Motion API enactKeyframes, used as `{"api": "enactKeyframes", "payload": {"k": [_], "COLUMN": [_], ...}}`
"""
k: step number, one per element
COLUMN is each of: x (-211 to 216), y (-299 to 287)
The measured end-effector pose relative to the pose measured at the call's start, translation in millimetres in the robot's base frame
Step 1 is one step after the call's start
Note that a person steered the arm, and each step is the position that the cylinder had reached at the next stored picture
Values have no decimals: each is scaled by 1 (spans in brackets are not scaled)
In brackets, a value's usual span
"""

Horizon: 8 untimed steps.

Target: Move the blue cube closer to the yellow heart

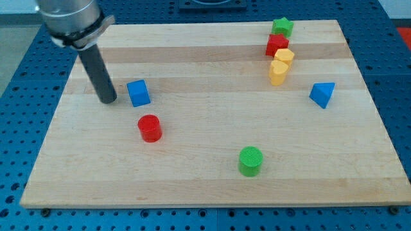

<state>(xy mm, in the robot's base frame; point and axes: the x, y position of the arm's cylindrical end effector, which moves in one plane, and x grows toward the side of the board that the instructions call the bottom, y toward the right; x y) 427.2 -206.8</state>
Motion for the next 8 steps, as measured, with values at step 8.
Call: {"api": "enactKeyframes", "payload": {"k": [8], "x": [12], "y": [100]}}
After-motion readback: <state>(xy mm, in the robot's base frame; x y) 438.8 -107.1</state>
